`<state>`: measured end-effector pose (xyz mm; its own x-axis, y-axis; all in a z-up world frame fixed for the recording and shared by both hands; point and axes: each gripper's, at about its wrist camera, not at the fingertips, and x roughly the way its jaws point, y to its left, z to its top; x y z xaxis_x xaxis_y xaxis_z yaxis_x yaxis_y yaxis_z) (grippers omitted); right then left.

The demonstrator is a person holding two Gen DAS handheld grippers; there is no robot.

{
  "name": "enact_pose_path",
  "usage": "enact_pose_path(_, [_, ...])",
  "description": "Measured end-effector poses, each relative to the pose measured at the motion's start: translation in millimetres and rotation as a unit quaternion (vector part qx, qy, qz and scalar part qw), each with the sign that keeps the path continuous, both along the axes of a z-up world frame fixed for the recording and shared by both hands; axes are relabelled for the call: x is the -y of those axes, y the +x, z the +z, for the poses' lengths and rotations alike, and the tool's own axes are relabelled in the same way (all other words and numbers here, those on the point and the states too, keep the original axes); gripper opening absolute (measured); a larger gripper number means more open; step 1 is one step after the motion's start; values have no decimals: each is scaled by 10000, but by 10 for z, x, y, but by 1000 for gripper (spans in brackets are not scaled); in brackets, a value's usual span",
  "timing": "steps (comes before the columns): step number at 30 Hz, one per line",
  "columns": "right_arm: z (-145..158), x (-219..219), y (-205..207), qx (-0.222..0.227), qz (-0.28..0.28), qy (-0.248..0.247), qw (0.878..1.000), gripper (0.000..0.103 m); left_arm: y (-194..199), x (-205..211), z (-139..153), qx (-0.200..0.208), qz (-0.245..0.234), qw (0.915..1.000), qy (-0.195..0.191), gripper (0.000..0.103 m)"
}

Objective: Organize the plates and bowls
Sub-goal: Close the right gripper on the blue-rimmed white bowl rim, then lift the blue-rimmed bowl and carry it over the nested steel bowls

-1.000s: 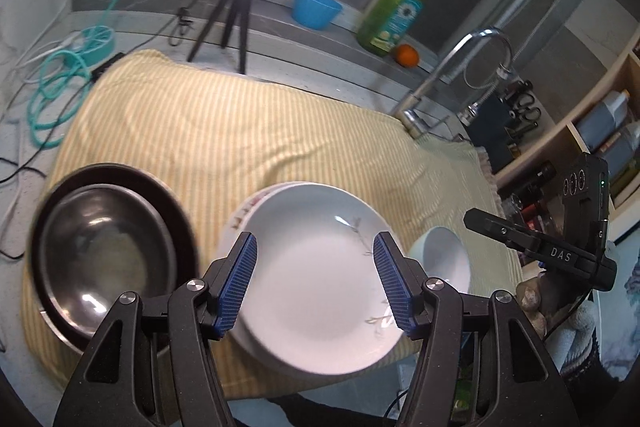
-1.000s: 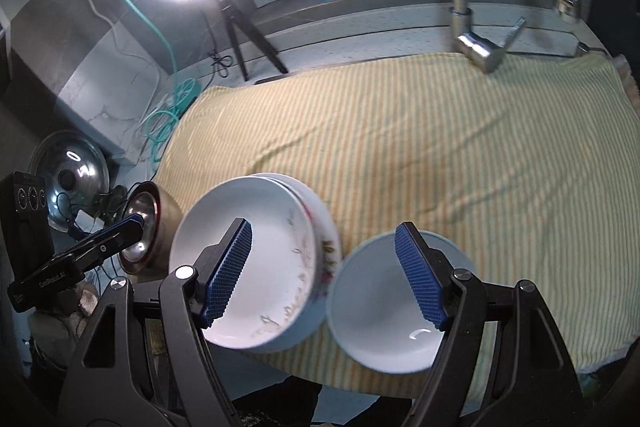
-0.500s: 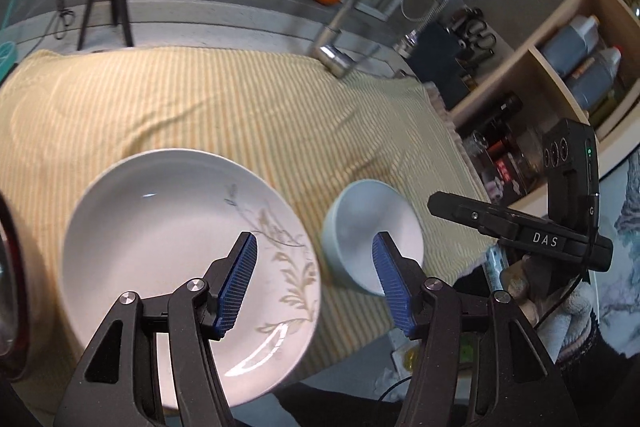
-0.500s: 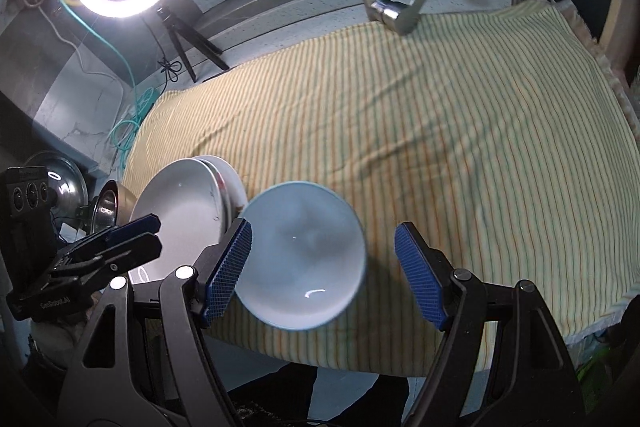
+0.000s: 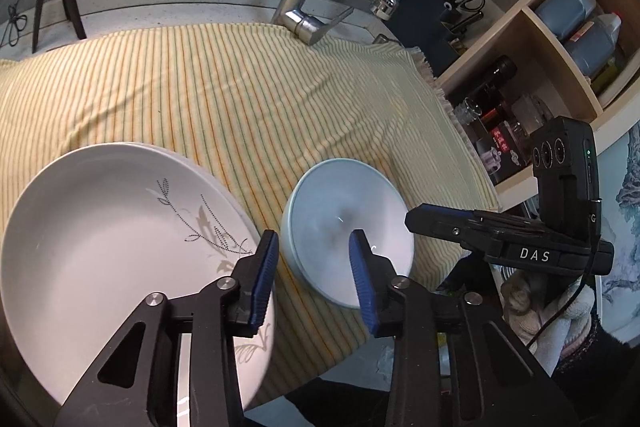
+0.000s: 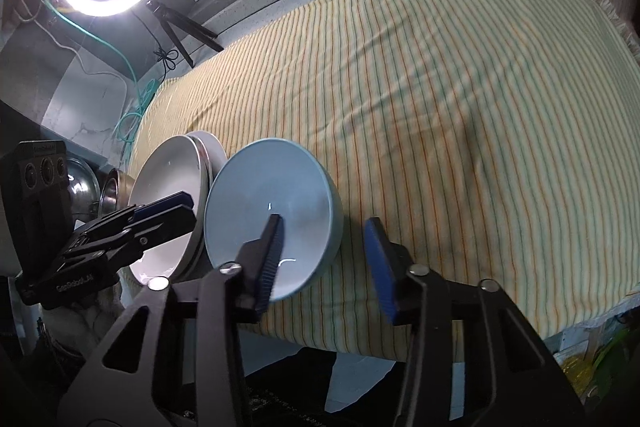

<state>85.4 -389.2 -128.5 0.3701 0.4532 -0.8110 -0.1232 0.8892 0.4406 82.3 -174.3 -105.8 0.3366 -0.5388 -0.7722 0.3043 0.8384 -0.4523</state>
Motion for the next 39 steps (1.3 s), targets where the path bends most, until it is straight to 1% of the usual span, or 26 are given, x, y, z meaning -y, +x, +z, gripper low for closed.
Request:
enact_pose_path(2, [-29,-3,-3,-20,17,10,10000,39,20,18,-32,-51,20,10000,22,29])
enact_pose_path(6, [-80,-2,-10,-71,37,70,9999,38,54,46,-79,-99,47,9999,97,29])
enact_pose_path(7, [-91,-2,-5,-80,37,77,9999,36,62,58,-90,-116,44,9999,107,29])
enact_pose_path(8, [-105,-2,-3,-97,48,95,9999,30,66,60,-104,-136,43,9998,107,29])
enact_pose_path(9, [-123,-5,-1,-127,62,118,9998,27,70,64,-118,-163,42,9998,104,29])
enact_pose_path(12, [-163,4,8,-190,69,190,9996,25,90,96,-147,-211,23,9997,108,28])
enact_pose_path(14, [-184,9,8,-230,79,254,9994,20,94,102,-161,-232,4,9997,118,28])
enact_pose_path(17, [-208,15,25,-258,82,287,9992,18,98,107,-179,-274,13,9996,114,27])
enact_pose_path(18, [-212,15,29,-262,81,297,9992,17,97,110,-177,-263,13,9996,124,24])
enact_pose_path(20, [-219,9,34,-265,81,309,9991,17,107,116,-180,-266,12,9996,129,22])
enact_pose_path(25, [-209,10,37,-250,70,286,9993,17,118,127,-175,-256,3,9996,149,22])
enact_pose_path(29, [-166,18,48,-216,60,279,9994,17,119,116,-166,-268,24,9996,83,22])
enact_pose_path(39, [124,-48,80,59,127,294,9995,17,85,-7,42,-44,158,9998,-70,22])
